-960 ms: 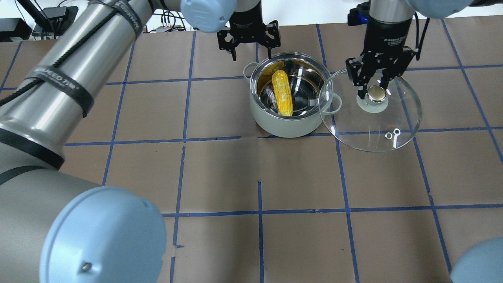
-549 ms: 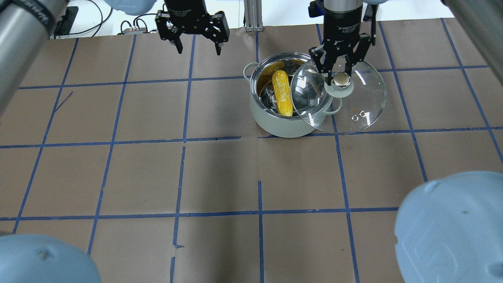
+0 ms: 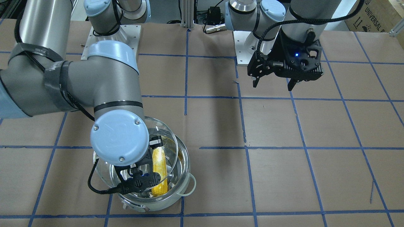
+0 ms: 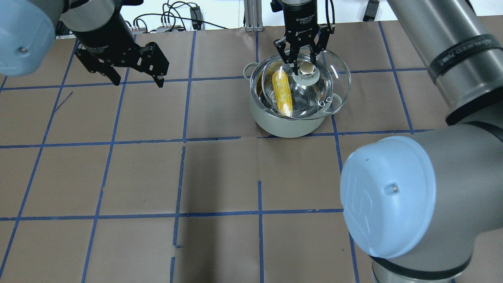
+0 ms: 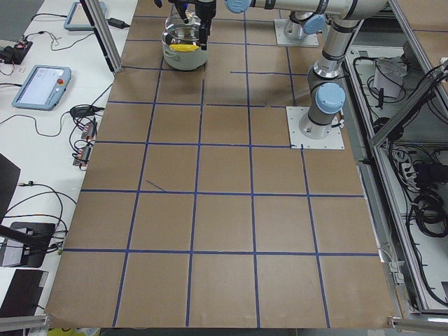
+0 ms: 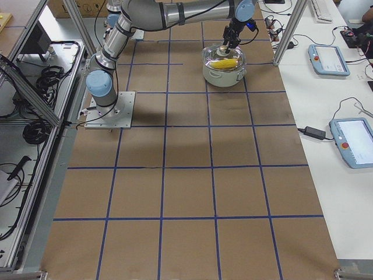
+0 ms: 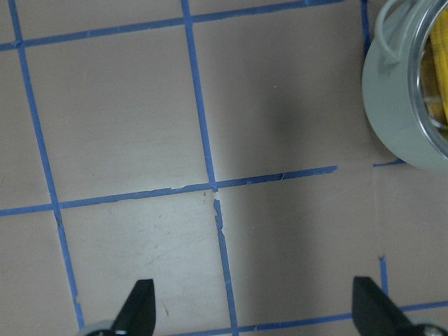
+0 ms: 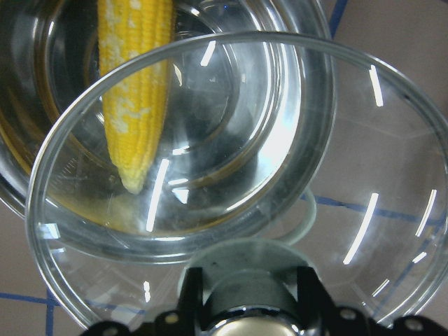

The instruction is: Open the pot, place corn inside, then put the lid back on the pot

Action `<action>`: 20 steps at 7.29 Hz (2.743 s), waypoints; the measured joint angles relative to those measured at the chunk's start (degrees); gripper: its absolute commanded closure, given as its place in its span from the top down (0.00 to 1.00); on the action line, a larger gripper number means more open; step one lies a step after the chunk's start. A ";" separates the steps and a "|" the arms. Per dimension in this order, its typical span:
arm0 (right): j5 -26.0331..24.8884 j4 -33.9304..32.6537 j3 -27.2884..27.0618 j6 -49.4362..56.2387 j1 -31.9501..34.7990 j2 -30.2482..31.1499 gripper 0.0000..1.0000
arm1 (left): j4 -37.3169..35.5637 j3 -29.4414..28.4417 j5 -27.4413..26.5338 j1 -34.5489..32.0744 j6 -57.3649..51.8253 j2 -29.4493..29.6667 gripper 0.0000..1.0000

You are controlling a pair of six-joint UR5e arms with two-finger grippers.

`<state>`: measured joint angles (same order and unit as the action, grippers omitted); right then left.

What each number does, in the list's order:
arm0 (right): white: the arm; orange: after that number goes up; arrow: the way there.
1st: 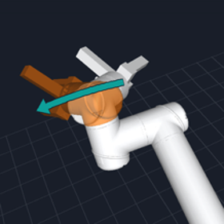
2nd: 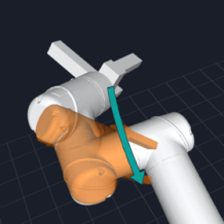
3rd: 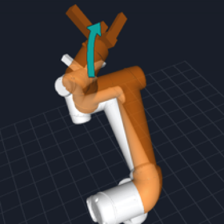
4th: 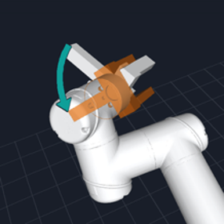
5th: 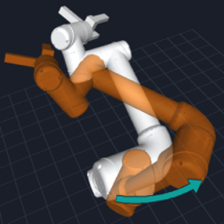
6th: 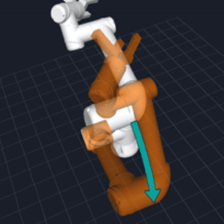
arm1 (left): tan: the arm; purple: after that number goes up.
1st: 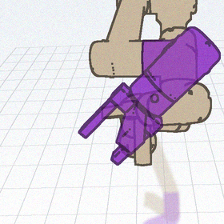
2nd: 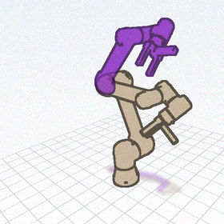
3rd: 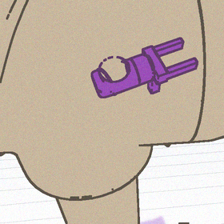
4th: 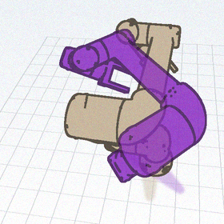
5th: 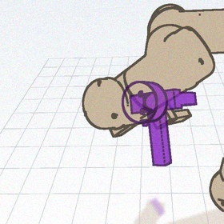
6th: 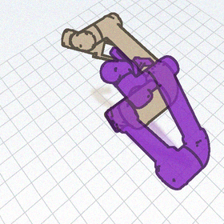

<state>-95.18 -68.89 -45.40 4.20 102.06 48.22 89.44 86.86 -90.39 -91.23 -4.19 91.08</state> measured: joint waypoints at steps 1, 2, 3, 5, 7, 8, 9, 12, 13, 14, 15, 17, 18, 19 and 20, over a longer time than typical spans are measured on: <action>0.16 1.19 2.29 -0.07 0.60 -1.74 0.36 | -0.82 1.70 -0.13 0.30 0.25 -1.75 1.00; 0.35 1.85 3.69 -0.10 1.07 -2.89 0.36 | -1.04 1.90 -0.19 0.63 0.33 -2.48 1.00; 0.52 2.12 4.45 -0.15 1.47 -3.65 0.36 | -0.98 1.60 -0.21 1.44 0.36 -2.56 1.00; 0.77 2.24 4.83 -0.17 2.00 -4.25 0.36 | -0.26 0.53 -0.74 3.28 0.39 -1.54 1.00; 0.93 1.89 4.93 -0.08 2.07 -4.89 0.36 | 1.65 -0.25 -1.47 3.87 0.41 -0.80 1.00; 0.95 1.80 4.96 0.02 2.07 -5.05 0.36 | 2.51 -0.49 -1.58 3.91 0.58 -0.71 1.00; 0.94 1.76 4.96 0.12 2.04 -5.12 0.36 | 3.50 -1.01 -1.69 3.93 1.08 -0.52 1.00; 0.85 1.83 5.02 0.38 1.86 -5.01 0.37 | 5.61 -3.09 -1.61 3.91 2.91 0.96 1.00; 0.82 1.93 5.04 0.62 1.62 -4.94 0.37 | 5.79 -3.07 -1.51 3.88 3.17 1.06 1.00; 0.79 1.94 5.05 0.82 1.37 -4.93 0.37 | 5.75 -2.88 -1.43 3.87 3.17 1.07 1.00; 0.80 1.86 5.05 0.97 1.27 -4.97 0.37 | 5.60 -2.72 -1.43 3.87 3.04 1.07 1.00; 0.86 1.76 5.05 1.04 1.30 -5.10 0.37 | 5.49 -2.75 -1.55 3.89 2.94 1.16 1.00; 0.86 1.72 5.04 1.01 1.34 -5.13 0.38 | 5.46 -2.75 -1.67 3.89 2.86 1.18 1.00; 0.87 1.68 5.01 1.00 1.37 -5.14 0.38 | 5.42 -2.75 -1.75 3.88 2.72 1.20 1.00; 0.87 1.59 4.98 0.99 1.40 -5.15 0.38 | 5.40 -2.71 -1.79 3.87 2.66 1.20 1.00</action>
<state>-94.31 -67.30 -40.42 5.19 103.47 43.07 94.85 84.15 -92.18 -87.36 -1.54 92.28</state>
